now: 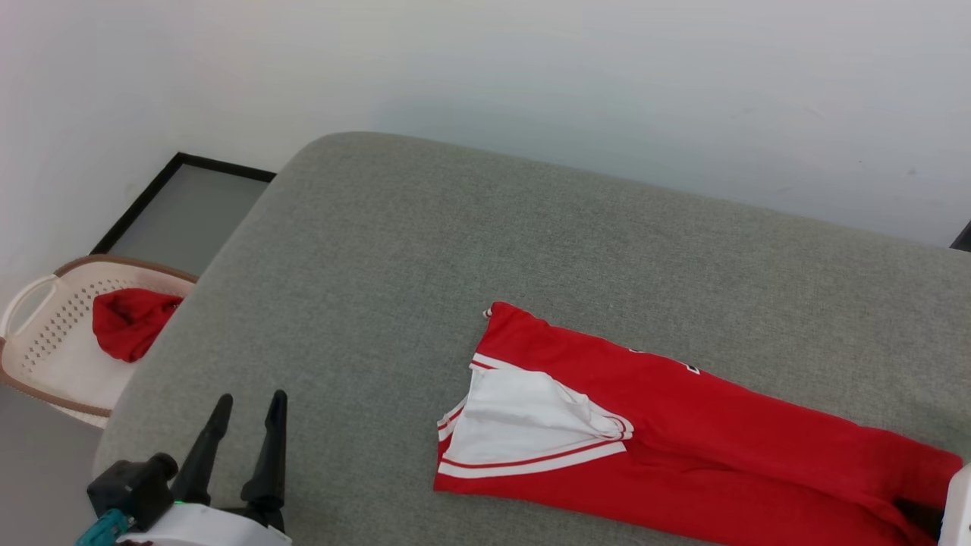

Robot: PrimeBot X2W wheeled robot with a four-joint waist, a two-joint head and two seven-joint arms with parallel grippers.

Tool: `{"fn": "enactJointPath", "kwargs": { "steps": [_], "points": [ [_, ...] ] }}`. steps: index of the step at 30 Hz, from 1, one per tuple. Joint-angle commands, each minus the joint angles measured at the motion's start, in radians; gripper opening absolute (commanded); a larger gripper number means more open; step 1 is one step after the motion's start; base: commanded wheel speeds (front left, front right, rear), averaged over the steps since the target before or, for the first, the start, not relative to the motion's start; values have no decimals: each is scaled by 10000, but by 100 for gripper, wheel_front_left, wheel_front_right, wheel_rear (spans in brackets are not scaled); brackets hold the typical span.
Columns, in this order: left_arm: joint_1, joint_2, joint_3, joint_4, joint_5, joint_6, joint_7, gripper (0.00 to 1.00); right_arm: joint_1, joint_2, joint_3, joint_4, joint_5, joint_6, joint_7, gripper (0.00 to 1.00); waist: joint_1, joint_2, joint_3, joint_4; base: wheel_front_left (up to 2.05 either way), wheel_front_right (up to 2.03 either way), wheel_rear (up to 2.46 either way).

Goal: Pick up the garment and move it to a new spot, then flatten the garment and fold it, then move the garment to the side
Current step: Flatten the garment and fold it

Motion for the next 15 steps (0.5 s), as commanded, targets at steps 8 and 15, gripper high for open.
{"fn": "enactJointPath", "kwargs": {
  "steps": [8, 15],
  "points": [
    [-137, -615, 604, 202, 567, -259, -26, 100, -499, -305, 650, 886, 594, -12, -143, 0, 0, 0, 43, -18, 0, 0, 0],
    [-174, -841, 882, 359, 772, -411, -27, 100, -1002, -1066, 900, 1198, 808, -20, -506, 0, 0, 0, 51, -204, 0, 0, 0]
  ]
}}
